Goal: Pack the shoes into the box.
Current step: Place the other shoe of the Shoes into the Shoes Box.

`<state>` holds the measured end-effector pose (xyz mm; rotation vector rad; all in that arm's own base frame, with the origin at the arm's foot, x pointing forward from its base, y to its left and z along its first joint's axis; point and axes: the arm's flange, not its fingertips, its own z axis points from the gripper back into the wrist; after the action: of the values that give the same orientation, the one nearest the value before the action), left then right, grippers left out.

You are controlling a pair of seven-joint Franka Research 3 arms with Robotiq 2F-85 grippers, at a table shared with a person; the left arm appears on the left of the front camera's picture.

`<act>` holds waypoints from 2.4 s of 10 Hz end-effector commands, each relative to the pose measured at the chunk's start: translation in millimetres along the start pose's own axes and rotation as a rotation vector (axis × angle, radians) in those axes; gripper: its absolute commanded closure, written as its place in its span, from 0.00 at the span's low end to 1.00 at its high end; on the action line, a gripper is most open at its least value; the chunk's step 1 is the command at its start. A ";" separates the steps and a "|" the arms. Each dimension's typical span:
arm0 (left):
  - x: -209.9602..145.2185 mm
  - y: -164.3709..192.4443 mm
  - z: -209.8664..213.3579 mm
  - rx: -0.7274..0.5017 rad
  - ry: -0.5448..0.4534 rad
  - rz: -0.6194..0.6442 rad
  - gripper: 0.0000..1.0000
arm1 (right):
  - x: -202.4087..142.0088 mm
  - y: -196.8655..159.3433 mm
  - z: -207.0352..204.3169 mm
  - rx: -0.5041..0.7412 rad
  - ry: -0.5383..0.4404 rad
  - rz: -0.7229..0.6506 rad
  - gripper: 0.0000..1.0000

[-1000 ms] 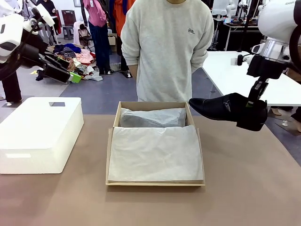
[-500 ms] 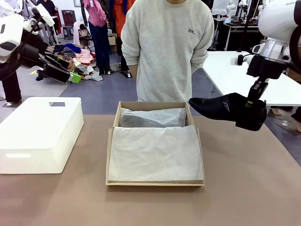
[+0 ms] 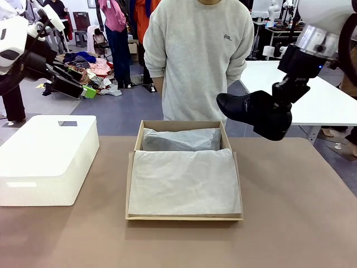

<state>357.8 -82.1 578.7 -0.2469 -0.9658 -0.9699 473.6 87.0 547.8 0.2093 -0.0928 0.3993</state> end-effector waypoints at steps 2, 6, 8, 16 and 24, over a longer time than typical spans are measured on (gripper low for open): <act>-0.2 0.6 0.1 -0.006 -0.006 0.002 0.00 | 11.0 39.7 -9.1 -0.027 -0.038 -0.258 1.00; -0.2 0.6 0.1 -0.006 -0.006 0.002 0.00 | 42.6 82.4 -16.1 -0.205 -0.090 -0.529 1.00; -0.2 0.6 0.1 -0.006 -0.006 0.002 0.00 | 60.1 98.4 -22.6 -0.246 -0.100 -0.600 1.00; -0.2 0.6 0.1 -0.006 -0.006 0.002 0.00 | 55.5 94.7 -36.1 -0.215 -0.077 -0.565 1.00; -0.2 0.6 0.1 -0.006 -0.006 0.002 0.00 | 88.9 223.0 -50.4 -0.166 -0.185 -1.302 1.00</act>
<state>357.8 -82.1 578.7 -0.2470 -0.9658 -0.9698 456.7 314.4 542.1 0.1114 -0.1601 -0.8642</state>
